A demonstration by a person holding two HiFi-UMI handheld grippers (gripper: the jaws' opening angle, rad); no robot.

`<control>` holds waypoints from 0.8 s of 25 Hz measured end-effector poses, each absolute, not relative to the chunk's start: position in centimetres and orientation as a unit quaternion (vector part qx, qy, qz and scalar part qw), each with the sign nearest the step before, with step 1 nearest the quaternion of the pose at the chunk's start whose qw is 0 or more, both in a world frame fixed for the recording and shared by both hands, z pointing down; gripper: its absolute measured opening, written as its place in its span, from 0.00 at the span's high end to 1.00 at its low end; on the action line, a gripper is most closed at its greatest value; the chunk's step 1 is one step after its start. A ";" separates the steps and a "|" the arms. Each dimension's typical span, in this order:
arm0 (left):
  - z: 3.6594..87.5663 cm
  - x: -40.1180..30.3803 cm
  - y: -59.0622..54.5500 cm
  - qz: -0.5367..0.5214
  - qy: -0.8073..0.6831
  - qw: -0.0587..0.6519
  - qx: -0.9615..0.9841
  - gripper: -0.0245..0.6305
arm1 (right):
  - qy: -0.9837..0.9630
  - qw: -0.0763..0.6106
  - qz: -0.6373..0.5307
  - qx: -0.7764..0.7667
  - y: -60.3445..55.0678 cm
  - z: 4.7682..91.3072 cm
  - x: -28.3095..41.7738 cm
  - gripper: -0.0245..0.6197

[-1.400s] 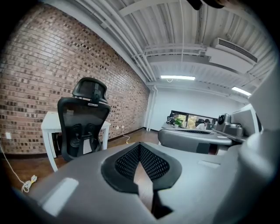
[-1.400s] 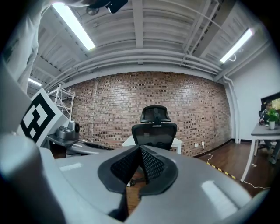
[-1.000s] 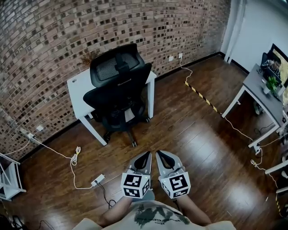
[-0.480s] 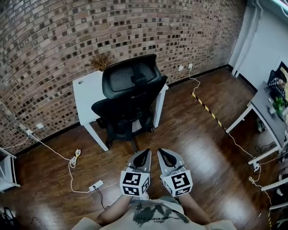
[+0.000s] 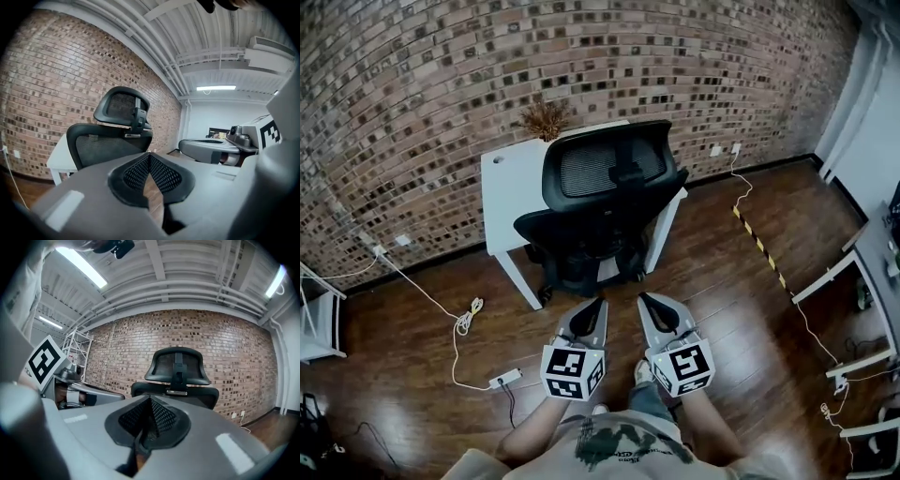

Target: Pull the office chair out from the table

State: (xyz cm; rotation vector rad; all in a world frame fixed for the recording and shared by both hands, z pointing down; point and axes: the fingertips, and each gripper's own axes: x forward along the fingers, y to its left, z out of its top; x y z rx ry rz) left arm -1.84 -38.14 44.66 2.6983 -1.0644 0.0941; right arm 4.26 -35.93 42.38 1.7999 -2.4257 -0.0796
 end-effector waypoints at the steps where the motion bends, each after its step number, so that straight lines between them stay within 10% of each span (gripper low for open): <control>1: 44.4 -1.7 -39.0 0.031 -0.370 0.115 0.921 0.94 | -0.804 0.060 -0.030 0.590 -36.7 42.2 4.7 0.96; 20: 40.7 -2.3 -54.3 0.067 -0.524 -0.004 0.849 0.86 | -0.862 0.104 -0.106 0.484 -51.2 39.1 15.2 0.87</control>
